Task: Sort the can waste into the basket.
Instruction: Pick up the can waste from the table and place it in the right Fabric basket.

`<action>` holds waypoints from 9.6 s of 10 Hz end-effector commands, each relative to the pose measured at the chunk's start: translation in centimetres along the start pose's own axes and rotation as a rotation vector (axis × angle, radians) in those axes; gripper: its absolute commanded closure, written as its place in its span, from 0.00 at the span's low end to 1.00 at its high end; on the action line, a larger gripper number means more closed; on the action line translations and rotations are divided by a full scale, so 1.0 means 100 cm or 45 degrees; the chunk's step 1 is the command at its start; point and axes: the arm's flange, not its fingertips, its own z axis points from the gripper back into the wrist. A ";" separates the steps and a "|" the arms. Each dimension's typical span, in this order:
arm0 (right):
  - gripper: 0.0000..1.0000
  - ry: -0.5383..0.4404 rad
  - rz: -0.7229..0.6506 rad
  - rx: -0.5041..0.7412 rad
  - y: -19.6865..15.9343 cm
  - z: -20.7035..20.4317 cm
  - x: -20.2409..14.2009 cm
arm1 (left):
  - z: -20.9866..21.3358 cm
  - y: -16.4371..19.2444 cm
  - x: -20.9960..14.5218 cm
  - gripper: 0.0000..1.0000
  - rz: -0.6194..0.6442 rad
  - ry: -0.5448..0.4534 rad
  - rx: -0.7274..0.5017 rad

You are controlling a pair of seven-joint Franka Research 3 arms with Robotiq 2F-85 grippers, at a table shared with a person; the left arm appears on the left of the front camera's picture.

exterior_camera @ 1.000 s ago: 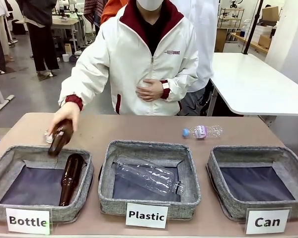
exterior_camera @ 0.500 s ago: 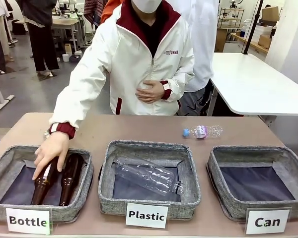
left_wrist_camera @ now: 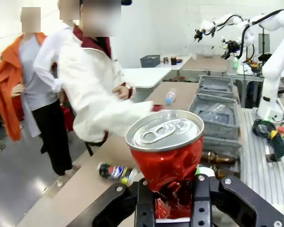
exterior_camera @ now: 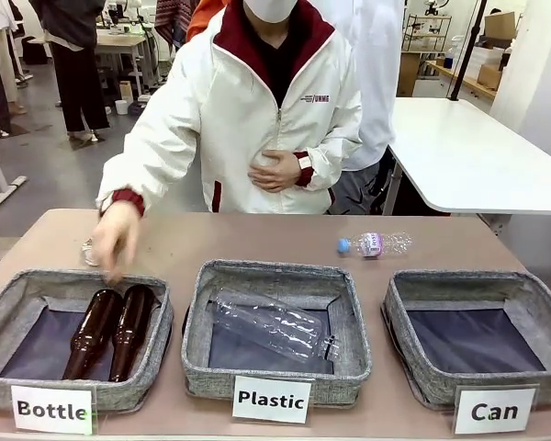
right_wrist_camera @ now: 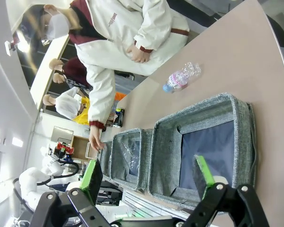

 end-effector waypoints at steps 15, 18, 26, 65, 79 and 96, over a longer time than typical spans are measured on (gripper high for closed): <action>0.00 0.014 -0.037 -0.102 -0.013 0.020 -0.001 | -0.763 -0.158 0.077 0.73 0.196 0.088 -0.863; 0.00 -0.165 -0.193 -0.216 -0.038 0.124 -0.020 | -0.805 -0.179 0.057 0.73 0.214 0.104 -0.939; 0.00 -0.239 -0.196 -0.204 -0.045 0.152 -0.042 | -0.858 -0.211 0.016 0.73 -0.079 0.092 -0.892; 0.00 0.543 -0.069 0.103 0.092 -0.207 0.023 | -0.138 0.012 -0.102 0.51 1.214 -0.135 0.216; 0.00 0.543 -0.069 0.103 0.092 -0.207 0.023 | -0.350 0.117 -0.058 0.51 1.085 1.028 1.088; 0.00 0.543 -0.069 0.103 0.092 -0.207 0.023 | -0.385 0.142 -0.101 0.00 1.206 1.113 1.275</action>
